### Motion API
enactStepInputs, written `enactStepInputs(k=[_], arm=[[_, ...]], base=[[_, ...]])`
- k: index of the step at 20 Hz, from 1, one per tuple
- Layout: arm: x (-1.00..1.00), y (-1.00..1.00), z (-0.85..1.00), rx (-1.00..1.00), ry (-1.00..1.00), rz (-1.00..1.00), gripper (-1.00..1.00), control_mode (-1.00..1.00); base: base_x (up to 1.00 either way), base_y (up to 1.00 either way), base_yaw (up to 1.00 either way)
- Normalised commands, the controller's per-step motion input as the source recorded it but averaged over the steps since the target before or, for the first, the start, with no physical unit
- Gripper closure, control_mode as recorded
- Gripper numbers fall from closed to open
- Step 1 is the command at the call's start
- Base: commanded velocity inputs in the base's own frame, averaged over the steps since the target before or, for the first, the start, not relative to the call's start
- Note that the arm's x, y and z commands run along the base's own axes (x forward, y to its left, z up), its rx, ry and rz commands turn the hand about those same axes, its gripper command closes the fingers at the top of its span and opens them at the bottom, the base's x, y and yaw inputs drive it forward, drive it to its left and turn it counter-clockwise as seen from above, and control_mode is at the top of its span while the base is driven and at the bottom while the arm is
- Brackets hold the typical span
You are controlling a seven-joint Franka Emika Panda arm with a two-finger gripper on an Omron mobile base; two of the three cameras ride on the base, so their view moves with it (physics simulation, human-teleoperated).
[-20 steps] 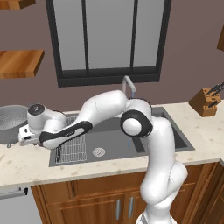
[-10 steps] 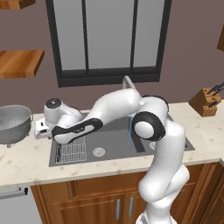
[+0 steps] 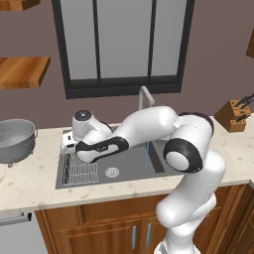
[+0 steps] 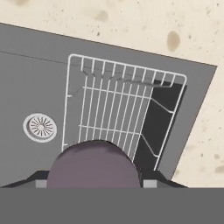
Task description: Turn on the sink faucet. Then move the eggplant from the counter to the sink. Turn off the sink. Move the vegetable from the sink to the pot next to the stove. Finally move the pot to the front left burner.
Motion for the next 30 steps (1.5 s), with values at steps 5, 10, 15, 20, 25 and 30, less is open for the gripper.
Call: enactStepInputs(k=[5, 10, 15, 20, 25, 30], arm=[[0.00, -0.90, 0.00, 0.02, 0.00, -0.08, 1.00, -1.00], [0.09, -0.76, -0.10, 0.00, 0.00, -0.06, 1.00, -1.00], [0.19, -0.60, -0.25, 0.00, 0.01, -0.05, 1.00, -1.00], [0.36, -0.51, -0.40, 0.00, 0.00, -0.03, 1.00, -1.00], [0.42, -0.34, -0.45, 0.00, 0.02, -0.03, 1.00, -1.00], [0.26, -0.21, -0.44, -0.01, 0.02, -0.05, 1.00, -1.00]], base=[[0.00, 0.00, 0.00], [0.00, 0.00, 0.00], [0.00, 0.00, 0.00], [0.00, 0.00, 0.00], [0.00, 0.00, 0.00], [0.00, 0.00, 0.00]])
